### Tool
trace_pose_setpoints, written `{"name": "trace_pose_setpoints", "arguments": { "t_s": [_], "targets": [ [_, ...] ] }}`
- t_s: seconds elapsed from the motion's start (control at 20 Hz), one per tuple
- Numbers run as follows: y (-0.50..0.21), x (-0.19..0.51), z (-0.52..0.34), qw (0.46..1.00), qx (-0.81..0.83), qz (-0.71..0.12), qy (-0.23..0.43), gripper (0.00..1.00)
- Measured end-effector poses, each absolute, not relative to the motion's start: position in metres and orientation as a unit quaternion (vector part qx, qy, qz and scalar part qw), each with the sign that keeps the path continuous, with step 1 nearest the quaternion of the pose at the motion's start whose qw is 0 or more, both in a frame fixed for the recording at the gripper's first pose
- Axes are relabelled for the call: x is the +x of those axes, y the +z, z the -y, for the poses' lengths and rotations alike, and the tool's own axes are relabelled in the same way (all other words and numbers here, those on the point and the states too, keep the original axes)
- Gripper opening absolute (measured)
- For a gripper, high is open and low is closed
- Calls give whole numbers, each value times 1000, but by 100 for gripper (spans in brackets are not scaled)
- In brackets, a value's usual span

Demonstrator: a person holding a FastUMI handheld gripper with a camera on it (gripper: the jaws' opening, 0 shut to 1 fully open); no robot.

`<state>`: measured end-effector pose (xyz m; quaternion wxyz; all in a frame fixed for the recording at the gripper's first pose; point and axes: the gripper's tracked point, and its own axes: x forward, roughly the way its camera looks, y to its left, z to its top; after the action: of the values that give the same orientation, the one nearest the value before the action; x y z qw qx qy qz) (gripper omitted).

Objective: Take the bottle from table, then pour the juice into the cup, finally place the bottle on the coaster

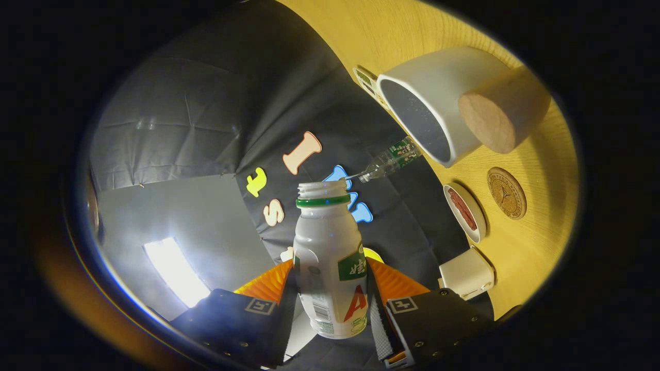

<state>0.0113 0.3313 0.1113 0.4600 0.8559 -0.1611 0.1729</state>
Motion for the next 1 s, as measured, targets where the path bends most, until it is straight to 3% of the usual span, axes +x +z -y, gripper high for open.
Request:
{"name": "trace_pose_setpoints", "arguments": {
  "t_s": [1.0],
  "targets": [
    [110, 11, -323, 417, 876, 184, 161, 64]
  ]
}}
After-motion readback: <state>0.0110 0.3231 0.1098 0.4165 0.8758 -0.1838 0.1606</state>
